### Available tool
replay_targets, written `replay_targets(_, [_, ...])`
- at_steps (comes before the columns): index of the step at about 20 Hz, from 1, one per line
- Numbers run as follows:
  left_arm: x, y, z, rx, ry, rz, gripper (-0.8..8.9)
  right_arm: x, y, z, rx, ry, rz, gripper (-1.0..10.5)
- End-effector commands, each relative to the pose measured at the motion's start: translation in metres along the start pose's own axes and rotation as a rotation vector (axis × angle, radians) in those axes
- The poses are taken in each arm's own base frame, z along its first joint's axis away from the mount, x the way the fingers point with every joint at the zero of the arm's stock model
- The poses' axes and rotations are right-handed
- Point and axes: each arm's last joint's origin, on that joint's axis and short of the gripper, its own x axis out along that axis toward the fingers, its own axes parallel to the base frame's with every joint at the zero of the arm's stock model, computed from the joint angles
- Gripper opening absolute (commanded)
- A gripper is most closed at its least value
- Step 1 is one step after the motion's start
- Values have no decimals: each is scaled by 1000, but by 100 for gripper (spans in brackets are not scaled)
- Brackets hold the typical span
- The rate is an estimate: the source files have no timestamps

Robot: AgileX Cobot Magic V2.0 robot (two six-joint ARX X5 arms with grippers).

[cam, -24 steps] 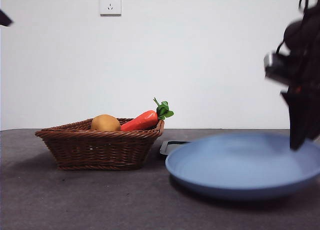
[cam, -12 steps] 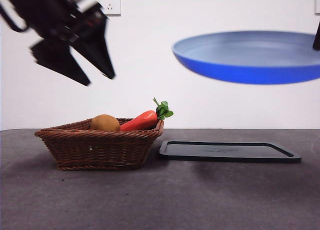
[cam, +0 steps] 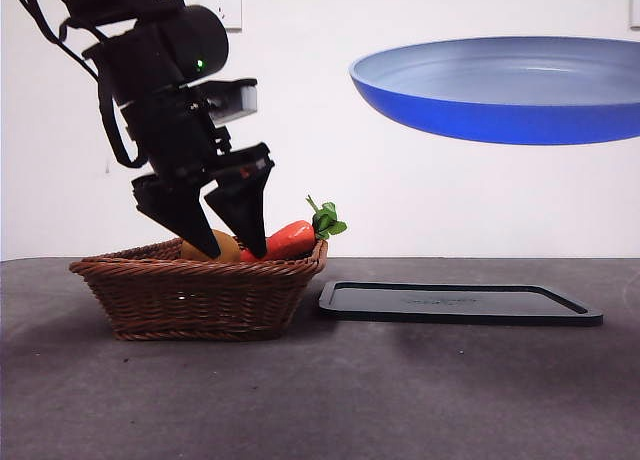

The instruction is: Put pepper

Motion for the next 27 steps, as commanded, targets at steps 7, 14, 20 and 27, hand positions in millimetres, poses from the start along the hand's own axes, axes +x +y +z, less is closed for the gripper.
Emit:
replay_targets(7, [34,-5,-1,29,48,1,387,-4,2,5,2,-28,6,3])
replay_targets(14, [37,-8,-1,38,52,22,309,-4,2,5,-4,-29,6,3])
replay_targets(20, [38,-8,-1,36,54,22,295,-4,2,7,-16,-49,8,3])
replay_targets(27, [49,-8,-5,28,84,19,284,-5,2,8,-18,-55,8,3])
